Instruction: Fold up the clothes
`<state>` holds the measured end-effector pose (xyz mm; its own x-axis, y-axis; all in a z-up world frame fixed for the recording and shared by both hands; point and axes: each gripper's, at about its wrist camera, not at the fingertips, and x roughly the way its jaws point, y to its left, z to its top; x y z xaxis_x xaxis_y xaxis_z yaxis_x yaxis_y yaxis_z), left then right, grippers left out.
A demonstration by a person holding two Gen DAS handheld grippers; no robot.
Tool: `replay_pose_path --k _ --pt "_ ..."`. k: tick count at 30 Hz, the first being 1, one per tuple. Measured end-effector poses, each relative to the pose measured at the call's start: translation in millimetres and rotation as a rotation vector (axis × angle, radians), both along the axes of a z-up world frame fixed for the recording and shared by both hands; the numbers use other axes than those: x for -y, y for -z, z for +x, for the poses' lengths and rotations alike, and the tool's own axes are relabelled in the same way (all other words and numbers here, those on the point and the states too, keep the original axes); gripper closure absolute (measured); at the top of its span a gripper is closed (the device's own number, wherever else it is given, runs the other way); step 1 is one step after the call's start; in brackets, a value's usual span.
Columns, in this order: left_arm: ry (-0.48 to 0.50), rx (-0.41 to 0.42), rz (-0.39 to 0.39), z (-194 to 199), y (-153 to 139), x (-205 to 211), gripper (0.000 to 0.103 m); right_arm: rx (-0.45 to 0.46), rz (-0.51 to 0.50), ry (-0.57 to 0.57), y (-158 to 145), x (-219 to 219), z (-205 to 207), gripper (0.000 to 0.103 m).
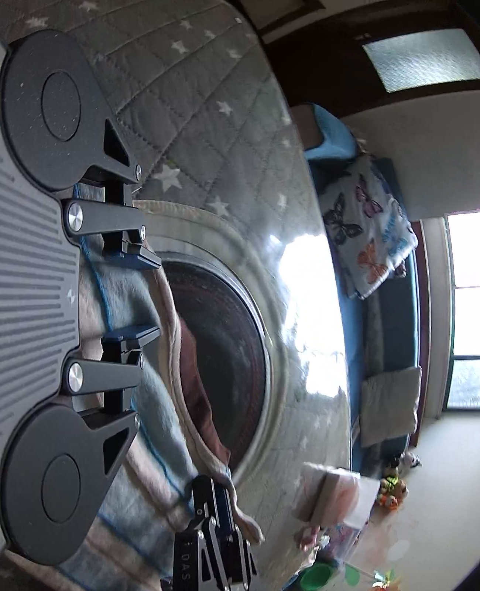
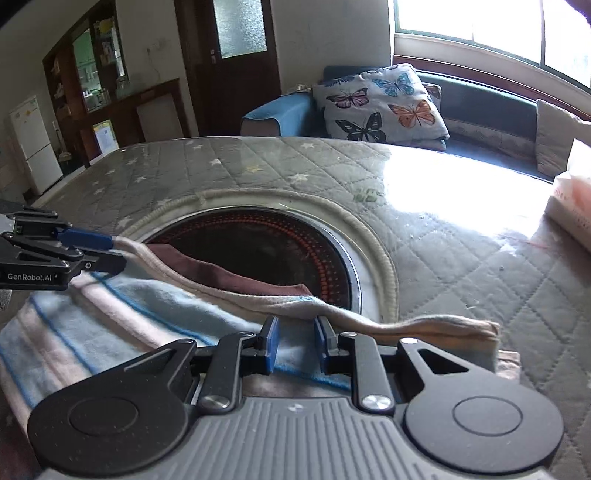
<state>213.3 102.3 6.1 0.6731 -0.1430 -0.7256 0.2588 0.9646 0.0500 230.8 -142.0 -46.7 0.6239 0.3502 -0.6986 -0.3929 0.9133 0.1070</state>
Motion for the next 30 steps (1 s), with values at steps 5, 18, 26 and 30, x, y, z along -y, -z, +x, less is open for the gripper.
replay_pose_path --k 5,18,26,30 --pt "-0.039 -0.004 -0.028 4 3 -6 0.061 0.011 0.016 0.025 4 -1 7 0.072" --pt "-0.017 0.030 -0.004 -8 -6 2 0.046 0.067 -0.069 -0.121 -2 -54 -18 0.048" --pt "-0.037 0.027 0.011 -7 -4 -14 0.037 0.099 -0.107 -0.221 -2 -85 -49 0.042" --pt "-0.060 0.044 0.015 -10 -12 -25 0.037 0.115 -0.095 -0.280 -6 -105 -64 0.042"
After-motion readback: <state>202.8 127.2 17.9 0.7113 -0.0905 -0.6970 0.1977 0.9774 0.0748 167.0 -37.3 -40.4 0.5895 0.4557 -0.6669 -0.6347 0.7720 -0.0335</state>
